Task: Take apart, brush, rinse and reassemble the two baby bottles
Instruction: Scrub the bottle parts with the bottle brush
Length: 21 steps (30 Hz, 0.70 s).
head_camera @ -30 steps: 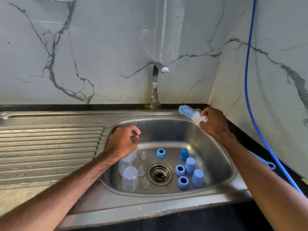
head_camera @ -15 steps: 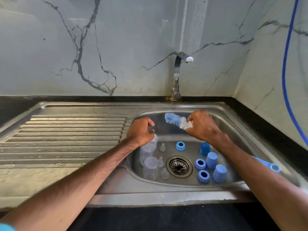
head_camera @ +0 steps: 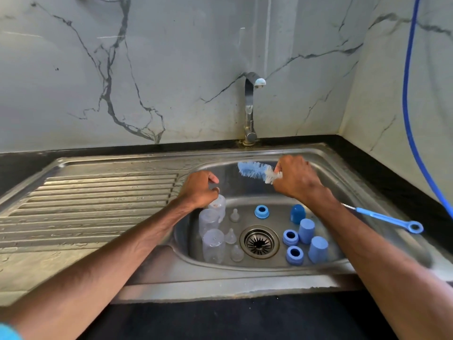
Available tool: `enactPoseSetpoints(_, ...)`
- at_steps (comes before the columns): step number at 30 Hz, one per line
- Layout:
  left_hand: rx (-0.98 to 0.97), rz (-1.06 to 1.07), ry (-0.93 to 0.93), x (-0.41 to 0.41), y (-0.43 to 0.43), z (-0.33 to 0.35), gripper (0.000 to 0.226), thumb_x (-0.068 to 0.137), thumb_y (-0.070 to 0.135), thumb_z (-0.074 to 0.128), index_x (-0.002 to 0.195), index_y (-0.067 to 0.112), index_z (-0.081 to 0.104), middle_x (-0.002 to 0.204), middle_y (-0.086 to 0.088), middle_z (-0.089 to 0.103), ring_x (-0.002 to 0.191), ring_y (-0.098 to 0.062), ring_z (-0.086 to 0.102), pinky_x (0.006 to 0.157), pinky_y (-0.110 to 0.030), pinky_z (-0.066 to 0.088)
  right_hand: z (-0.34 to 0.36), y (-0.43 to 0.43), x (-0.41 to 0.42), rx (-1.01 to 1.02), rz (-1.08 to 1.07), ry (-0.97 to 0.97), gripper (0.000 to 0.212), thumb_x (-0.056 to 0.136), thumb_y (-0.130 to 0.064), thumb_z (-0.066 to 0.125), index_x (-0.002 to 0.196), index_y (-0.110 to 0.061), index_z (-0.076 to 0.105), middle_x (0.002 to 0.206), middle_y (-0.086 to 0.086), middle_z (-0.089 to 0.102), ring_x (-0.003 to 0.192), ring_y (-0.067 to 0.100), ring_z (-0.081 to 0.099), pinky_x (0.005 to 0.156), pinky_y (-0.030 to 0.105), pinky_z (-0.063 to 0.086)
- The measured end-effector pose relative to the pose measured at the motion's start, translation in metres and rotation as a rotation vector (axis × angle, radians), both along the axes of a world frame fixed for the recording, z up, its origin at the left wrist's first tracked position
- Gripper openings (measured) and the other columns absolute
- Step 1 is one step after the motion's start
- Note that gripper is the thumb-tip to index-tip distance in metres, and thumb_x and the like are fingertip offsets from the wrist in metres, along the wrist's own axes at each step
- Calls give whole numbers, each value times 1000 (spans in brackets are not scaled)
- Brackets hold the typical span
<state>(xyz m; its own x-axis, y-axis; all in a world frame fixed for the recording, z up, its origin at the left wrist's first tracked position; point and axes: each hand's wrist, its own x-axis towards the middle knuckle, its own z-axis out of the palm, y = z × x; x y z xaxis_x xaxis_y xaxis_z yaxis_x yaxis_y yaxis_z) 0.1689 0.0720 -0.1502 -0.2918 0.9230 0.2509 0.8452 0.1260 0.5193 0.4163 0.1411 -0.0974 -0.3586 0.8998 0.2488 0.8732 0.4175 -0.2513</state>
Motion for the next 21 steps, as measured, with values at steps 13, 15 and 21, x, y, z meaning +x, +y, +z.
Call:
enactPoseSetpoints(13,-413,32,403,19,25,-2,63,75,42,87,126,19,59,130,-2,62,119,-24,58,101,-40,46,-12,0,0,15,35,22,44,83,-24,83,121,-15,63,118,10,65,104,25,64,81,37,54)
enactPoseSetpoints(15,-406,42,396,15,25,-6,62,75,39,88,126,18,58,129,-4,60,119,-26,57,100,-40,46,-13,0,-1,4,37,34,44,83,-22,83,121,-14,64,118,10,66,104,26,66,80,36,55)
enactPoseSetpoints(21,-337,56,262,5,24,-14,55,74,31,85,121,19,60,127,-6,57,116,-27,56,97,-40,48,-18,6,-1,17,44,59,41,83,-21,82,120,-18,64,117,9,68,101,26,68,84,41,60)
